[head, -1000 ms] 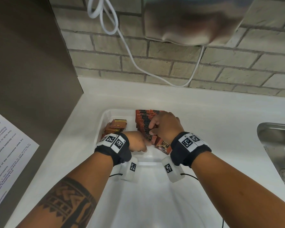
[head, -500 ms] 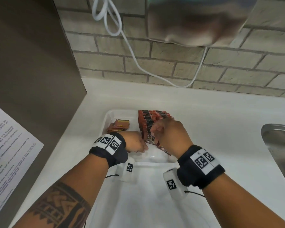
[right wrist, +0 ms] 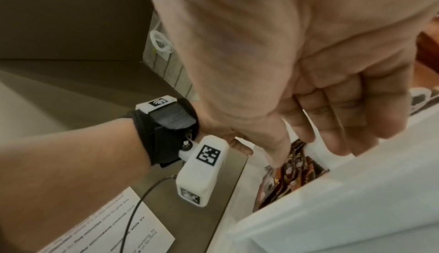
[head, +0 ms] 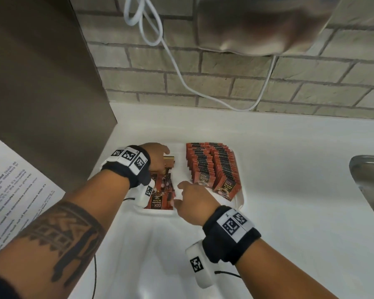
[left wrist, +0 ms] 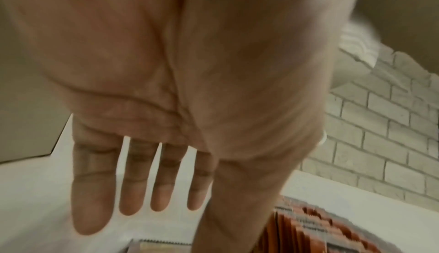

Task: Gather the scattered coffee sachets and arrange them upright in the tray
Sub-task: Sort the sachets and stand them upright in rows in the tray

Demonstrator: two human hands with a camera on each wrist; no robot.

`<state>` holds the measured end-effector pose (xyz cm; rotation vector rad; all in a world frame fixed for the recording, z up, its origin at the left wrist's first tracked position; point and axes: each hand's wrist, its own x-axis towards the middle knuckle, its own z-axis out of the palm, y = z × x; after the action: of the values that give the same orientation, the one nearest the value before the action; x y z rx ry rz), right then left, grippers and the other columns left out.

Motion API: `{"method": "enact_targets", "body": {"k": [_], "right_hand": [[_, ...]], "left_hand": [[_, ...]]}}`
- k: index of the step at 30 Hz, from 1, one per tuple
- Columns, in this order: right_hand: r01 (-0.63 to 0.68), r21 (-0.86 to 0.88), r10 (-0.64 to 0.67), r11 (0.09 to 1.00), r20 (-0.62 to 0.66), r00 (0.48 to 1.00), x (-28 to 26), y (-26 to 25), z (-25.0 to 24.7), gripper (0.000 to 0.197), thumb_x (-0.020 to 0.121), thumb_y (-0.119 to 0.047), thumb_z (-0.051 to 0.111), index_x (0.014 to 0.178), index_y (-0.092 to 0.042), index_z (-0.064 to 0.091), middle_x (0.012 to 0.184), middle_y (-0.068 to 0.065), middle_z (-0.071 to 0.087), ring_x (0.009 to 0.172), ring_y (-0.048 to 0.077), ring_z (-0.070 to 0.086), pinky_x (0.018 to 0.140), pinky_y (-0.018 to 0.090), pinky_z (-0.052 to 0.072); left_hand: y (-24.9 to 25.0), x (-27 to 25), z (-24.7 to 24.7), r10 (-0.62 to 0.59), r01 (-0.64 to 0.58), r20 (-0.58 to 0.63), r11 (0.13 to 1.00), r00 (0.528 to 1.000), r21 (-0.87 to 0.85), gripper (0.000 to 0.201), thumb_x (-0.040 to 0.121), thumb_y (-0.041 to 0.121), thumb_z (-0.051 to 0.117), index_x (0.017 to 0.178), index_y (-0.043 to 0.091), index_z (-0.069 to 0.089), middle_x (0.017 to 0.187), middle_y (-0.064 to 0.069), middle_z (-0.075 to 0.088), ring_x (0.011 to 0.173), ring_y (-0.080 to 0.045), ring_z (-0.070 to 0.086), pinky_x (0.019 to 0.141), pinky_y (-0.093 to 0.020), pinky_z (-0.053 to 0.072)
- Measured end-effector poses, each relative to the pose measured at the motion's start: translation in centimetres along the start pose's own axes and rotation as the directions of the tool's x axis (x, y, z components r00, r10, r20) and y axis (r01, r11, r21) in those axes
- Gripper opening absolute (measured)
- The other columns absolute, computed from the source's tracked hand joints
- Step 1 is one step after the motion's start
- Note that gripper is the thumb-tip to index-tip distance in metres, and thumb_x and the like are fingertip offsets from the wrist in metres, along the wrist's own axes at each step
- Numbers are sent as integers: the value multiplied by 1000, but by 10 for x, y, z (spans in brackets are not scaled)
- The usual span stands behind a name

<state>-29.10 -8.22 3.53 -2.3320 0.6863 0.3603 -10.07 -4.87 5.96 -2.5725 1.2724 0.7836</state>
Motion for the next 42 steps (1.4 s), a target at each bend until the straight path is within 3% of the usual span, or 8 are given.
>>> {"method": "enact_targets", "body": {"k": [2,9,13,17,24,31,37,42], "right_hand": [[-47,-1,47,999,22,999,7,-6,0,51,100,-33,51,143,-8,40,133,13,58,120,30,56,94,34,48],[-87,-43,90,995,71,993,22,-7,6,49,98,-39,53,130,-3,44,126,15,58,114,31,57,79,32,42],[-89,-15,90,996,75,993,24,-7,8,48,97,-39,56,127,-3,46,121,14,60,110,30,59,78,33,45],[-70,-24,72,997,84,994,26,-6,7,44,96,-39,57,122,-4,48,109,11,60,94,27,56,67,31,40],[-24,-51,29,998,99,995,25,-4,0,48,96,-41,56,125,-4,50,116,13,61,100,27,57,74,31,41],[30,-42,-25,999,101,995,25,-3,-5,41,100,-33,52,127,-2,53,120,16,61,109,31,59,79,31,44],[20,-24,-19,999,51,999,29,-4,-3,40,99,-28,52,130,-3,52,123,16,62,111,31,59,78,29,43],[19,6,-19,1000,39,999,32,-7,0,48,98,-29,56,138,-6,48,128,12,63,116,28,58,91,30,48]], "left_hand": [[6,11,6,-25,23,42,999,999,36,72,94,27,64,156,18,29,157,-4,37,140,-25,40,110,-32,36],[20,32,22,-78,80,-33,992,996,95,38,90,33,66,119,9,61,113,-7,66,93,-23,59,71,-28,45],[28,34,21,-153,157,-41,981,987,113,41,85,35,73,118,12,62,107,-7,67,95,-25,64,68,-30,45],[34,33,21,-146,155,-70,978,987,139,21,81,18,71,98,10,63,72,-1,53,67,-18,55,53,-26,41],[36,33,19,-164,182,-135,974,977,134,20,86,4,69,106,1,70,106,-14,71,99,-30,70,71,-30,50],[16,26,9,-272,263,-181,962,945,-75,19,89,6,64,107,-1,67,112,-15,68,101,-32,68,74,-30,51],[0,8,1,-355,269,-274,913,894,-305,16,86,12,68,88,5,54,92,-12,60,85,-31,64,65,-30,47],[-18,-13,-11,-398,140,-307,777,864,-614,23,78,19,71,90,0,64,85,-13,71,74,-30,71,69,-37,61]]}}
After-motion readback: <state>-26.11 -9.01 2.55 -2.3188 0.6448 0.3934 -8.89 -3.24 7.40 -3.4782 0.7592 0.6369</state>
